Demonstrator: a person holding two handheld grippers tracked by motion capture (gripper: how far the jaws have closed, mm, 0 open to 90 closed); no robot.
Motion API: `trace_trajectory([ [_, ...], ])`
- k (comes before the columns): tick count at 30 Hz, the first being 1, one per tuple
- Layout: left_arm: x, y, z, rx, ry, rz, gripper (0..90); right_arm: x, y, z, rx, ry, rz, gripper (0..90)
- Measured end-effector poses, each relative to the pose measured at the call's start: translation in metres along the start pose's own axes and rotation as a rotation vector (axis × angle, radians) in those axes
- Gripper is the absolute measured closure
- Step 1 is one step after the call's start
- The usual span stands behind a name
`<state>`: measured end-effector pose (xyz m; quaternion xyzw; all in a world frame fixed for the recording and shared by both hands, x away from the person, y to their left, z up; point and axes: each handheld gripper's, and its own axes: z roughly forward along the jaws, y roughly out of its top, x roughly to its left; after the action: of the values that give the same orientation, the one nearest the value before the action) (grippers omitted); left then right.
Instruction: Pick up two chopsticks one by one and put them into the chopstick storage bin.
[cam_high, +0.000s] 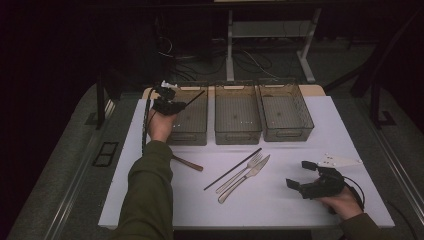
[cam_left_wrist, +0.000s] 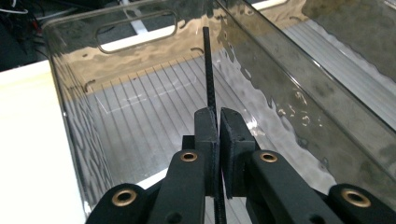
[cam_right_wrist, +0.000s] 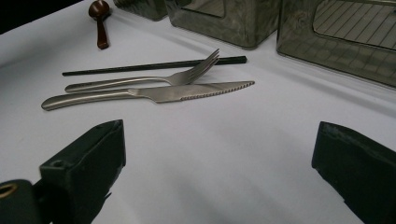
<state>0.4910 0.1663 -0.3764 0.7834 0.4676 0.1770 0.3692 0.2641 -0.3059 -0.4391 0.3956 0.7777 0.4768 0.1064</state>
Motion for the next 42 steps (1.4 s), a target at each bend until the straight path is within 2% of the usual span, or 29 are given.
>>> trace_trajectory([
  [5, -0.001, -0.001, 0.003, 0.021, -0.001, 0.006, 85.5, 0.000, 0.000, 0.000, 0.000, -0.001, -0.002, 2.4],
  [8, 0.000, -0.002, 0.003, 0.024, -0.009, -0.007, 84.5, 0.000, 0.000, 0.000, 0.000, -0.001, -0.003, 2.4],
  [9, 0.000, -0.002, 0.003, 0.021, 0.009, -0.009, 82.6, 0.000, 0.000, 0.000, 0.000, -0.001, -0.003, 2.4],
  [10, 0.001, -0.002, 0.002, 0.014, 0.002, -0.014, 77.6, 0.000, 0.000, 0.000, 0.000, 0.000, -0.004, 2.4],
  [15, 0.001, 0.000, -0.003, -0.012, -0.001, 0.004, 65.4, 0.000, 0.000, 0.000, -0.002, 0.000, -0.001, 2.4],
  [18, -0.002, 0.000, -0.007, -0.040, -0.034, 0.010, 59.7, 0.000, 0.000, 0.000, -0.002, 0.000, 0.000, 2.4],
  [21, -0.005, 0.000, -0.013, -0.054, -0.065, 0.041, 55.6, 0.000, 0.000, 0.000, -0.001, -0.002, 0.001, 2.4],
  [24, -0.008, 0.000, -0.019, -0.074, -0.095, 0.051, 51.3, 0.000, 0.000, 0.000, -0.001, -0.004, 0.000, 2.4],
  [27, -0.013, 0.000, -0.027, -0.106, -0.145, 0.054, 48.3, 0.000, 0.000, 0.000, -0.001, -0.004, -0.001, 2.4],
  [29, -0.018, 0.001, -0.034, -0.116, -0.157, 0.081, 47.0, 0.000, 0.000, 0.000, -0.001, -0.005, -0.001, 2.4],
  [35, -0.039, 0.001, -0.045, -0.138, -0.230, 0.133, 39.2, 0.000, 0.000, 0.000, 0.002, -0.004, -0.005, 2.4],
  [42, -0.068, -0.006, -0.059, -0.164, -0.309, 0.188, 33.3, 0.001, 0.000, -0.001, -0.028, 0.003, -0.008, 2.4],
])
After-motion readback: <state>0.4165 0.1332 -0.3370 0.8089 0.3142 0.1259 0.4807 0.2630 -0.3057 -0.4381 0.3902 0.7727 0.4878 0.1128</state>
